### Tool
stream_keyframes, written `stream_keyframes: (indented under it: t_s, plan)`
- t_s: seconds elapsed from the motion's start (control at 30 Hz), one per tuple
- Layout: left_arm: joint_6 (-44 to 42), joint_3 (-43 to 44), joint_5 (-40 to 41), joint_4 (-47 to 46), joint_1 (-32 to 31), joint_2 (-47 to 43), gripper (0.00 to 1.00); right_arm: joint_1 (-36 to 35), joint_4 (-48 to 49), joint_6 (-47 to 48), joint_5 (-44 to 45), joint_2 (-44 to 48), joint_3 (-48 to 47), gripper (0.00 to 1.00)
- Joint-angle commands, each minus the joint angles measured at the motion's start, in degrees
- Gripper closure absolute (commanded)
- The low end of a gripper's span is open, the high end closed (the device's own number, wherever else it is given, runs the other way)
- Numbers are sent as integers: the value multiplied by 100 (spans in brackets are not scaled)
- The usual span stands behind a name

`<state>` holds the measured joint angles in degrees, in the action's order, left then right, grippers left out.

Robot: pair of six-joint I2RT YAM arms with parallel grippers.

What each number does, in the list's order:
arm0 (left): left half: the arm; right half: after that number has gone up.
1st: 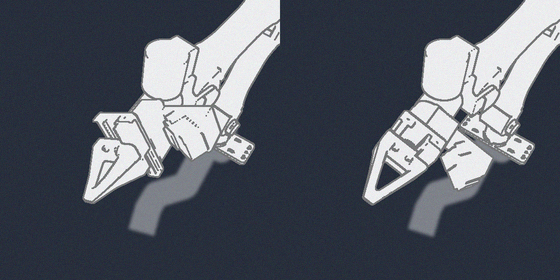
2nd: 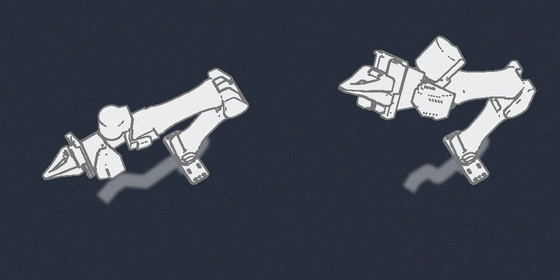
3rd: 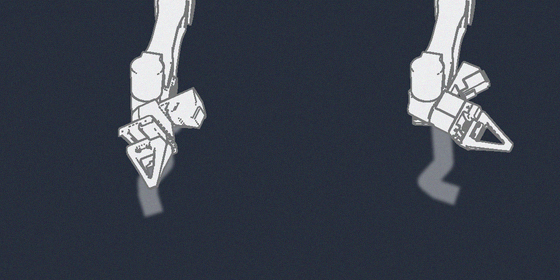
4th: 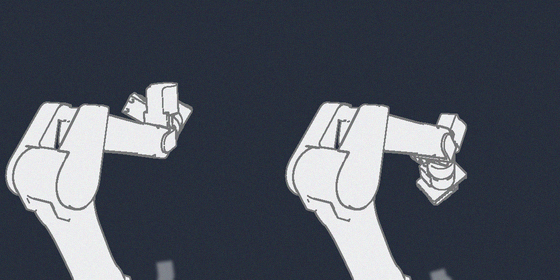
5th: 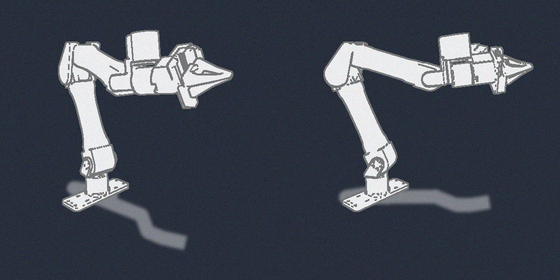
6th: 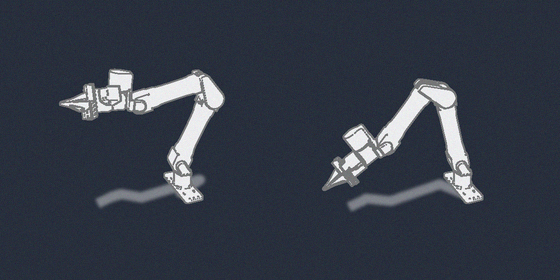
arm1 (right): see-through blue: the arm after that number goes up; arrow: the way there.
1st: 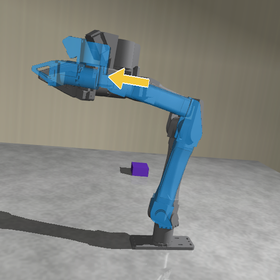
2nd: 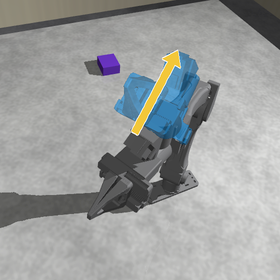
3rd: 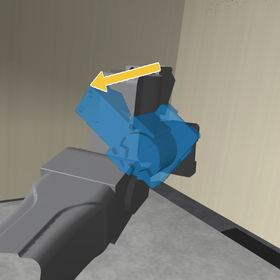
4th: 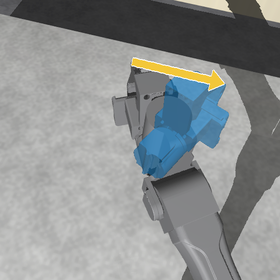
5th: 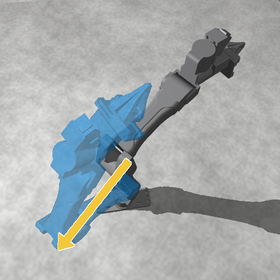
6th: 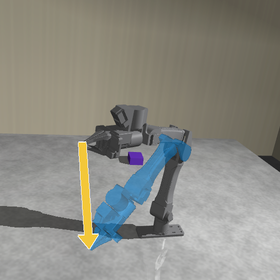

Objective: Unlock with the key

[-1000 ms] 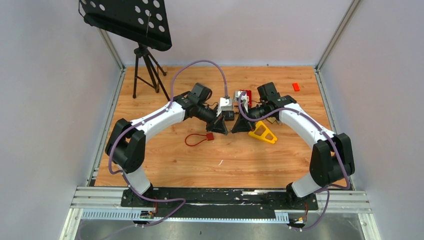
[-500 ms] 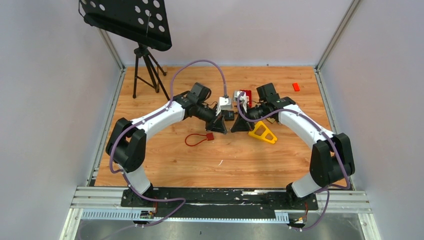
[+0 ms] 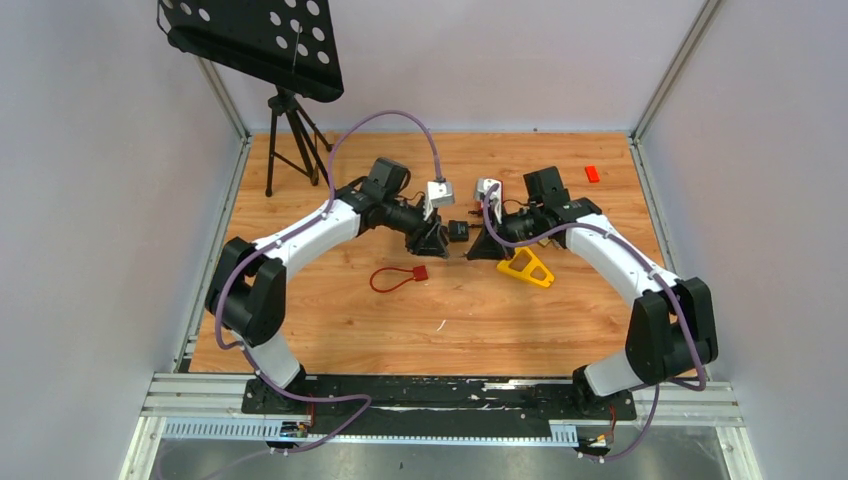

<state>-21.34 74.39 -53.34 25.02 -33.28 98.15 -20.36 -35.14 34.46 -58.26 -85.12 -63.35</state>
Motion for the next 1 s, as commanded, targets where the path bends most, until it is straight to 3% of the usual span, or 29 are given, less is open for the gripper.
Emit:
stream_keyframes:
  t_s: [0.0, 0.13, 0.33, 0.67, 0.97]
  plan:
    - [36, -134, 645, -389, 239, -562, 53, 236, 227, 5, -63, 384, 13, 100]
    - [-355, -187, 1509, -112, 243, -645, 52, 518, 238, -23, -64, 581, 25, 100]
    - [-910, -215, 2061, 572, 235, -372, 50, 799, 294, -93, -63, 842, 57, 100]
    - [-996, -185, 2835, 891, -101, 397, 25, 865, 293, -77, -94, 876, 86, 100]
    - [-890, 4, 3261, 985, -382, 933, 21, 884, 246, -19, -140, 781, 95, 100]
